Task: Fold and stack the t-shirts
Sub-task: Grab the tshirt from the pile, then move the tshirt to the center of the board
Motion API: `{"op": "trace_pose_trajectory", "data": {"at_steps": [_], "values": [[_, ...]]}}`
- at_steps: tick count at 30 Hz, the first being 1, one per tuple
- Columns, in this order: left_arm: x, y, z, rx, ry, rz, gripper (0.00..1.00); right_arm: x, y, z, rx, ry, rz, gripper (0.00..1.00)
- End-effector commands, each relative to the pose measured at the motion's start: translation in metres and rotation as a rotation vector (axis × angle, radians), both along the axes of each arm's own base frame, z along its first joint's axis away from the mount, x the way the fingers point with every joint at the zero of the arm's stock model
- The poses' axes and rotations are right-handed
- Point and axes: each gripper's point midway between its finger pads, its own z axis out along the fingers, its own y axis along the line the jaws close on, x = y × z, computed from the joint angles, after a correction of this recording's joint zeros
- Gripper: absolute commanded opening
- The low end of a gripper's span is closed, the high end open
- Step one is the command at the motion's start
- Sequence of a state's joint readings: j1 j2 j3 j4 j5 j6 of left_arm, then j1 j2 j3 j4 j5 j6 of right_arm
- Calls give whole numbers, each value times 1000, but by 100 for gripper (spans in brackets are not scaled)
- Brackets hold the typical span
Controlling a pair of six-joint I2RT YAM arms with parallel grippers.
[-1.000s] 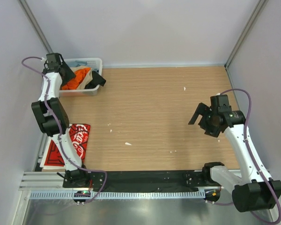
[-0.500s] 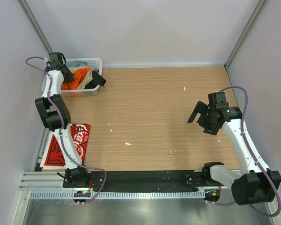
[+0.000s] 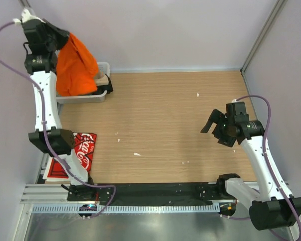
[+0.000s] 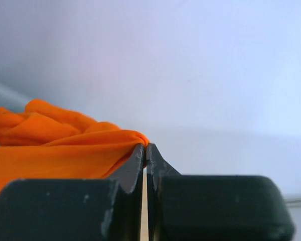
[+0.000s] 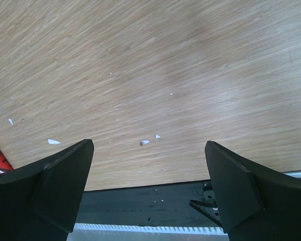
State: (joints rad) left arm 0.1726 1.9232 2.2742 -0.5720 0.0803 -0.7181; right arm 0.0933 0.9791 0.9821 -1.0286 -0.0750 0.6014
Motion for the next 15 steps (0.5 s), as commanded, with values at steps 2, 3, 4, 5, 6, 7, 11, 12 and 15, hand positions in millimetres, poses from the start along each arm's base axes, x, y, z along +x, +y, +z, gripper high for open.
{"op": "trace_pose_trajectory", "data": {"at_steps": [2, 3, 4, 5, 6, 7, 11, 12, 15], "values": [[-96, -84, 191, -57, -489, -248, 0, 0, 5, 12, 19, -53, -12, 100], [-104, -102, 190, -60, -477, -292, 0, 0, 7, 12, 25, -54, -9, 100], [-134, -143, 201, -57, -498, -386, 0, 1, 7, 12, 28, -55, -11, 100], [-144, -160, 191, -23, -467, -424, 0, 0, 9, 13, 32, -55, -6, 100], [-159, -174, 188, -15, -456, -449, 0, 1, 11, 14, 37, -58, 1, 100], [-158, -191, 154, -27, -369, -484, 0, 0, 13, 16, 46, -61, 9, 100], [-236, -262, 76, -69, -202, -684, 0, -2, 22, 17, 77, -63, 49, 100], [-239, -272, 18, -74, -65, -693, 0, -3, 24, 15, 83, -57, 62, 100], [-292, -293, -59, -54, 111, -774, 48, -6, 30, 10, 101, -50, 91, 100]]}}
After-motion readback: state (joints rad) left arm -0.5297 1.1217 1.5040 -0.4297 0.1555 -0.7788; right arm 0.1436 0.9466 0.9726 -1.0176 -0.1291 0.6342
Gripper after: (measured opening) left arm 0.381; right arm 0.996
